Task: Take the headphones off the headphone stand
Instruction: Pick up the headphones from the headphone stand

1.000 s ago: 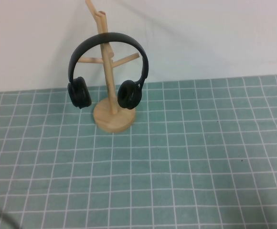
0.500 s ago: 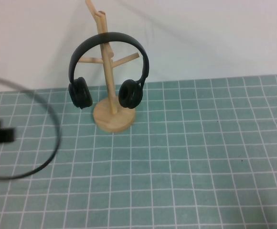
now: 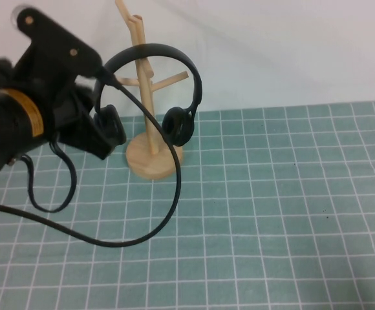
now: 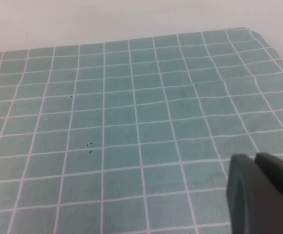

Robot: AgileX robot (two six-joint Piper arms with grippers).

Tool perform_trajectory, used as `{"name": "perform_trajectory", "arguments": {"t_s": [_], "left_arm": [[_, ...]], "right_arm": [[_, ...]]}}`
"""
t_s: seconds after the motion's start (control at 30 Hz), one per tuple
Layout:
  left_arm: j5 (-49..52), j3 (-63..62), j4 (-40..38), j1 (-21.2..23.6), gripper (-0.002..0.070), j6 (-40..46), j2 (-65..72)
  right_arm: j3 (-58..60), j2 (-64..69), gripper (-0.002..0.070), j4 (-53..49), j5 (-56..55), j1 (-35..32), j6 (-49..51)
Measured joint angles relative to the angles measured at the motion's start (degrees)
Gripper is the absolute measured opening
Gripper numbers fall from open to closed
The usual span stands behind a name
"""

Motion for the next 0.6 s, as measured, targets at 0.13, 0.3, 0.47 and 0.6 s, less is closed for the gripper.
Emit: {"name": "perform_trajectory", "arguments": {"t_s": [0.13,0.3,0.47,0.6], "left_arm": [[-4.45,0.0,6.51,-0.14,0.0116,-0.23,0.11],[-8.49,-0.02,11.01,-0.14,0.0391,-0.35,2.27],[-12.8,-0.02,14.83,1.44,0.0463,-2.32,7.32],[-18.84,-0.02,16.89,6.06,0.047,-5.77,10.73]], "right_arm": [[0.0,0.0,-0.0009,0.0,0.0,0.0,0.0],[0.0,0.0,-0.0009,0.0,0.0,0.0,0.0],[0.0,0.0,-0.0009,0.0,0.0,0.0,0.0],[0.0,0.0,-0.0009,0.0,0.0,0.0,0.0]]}}
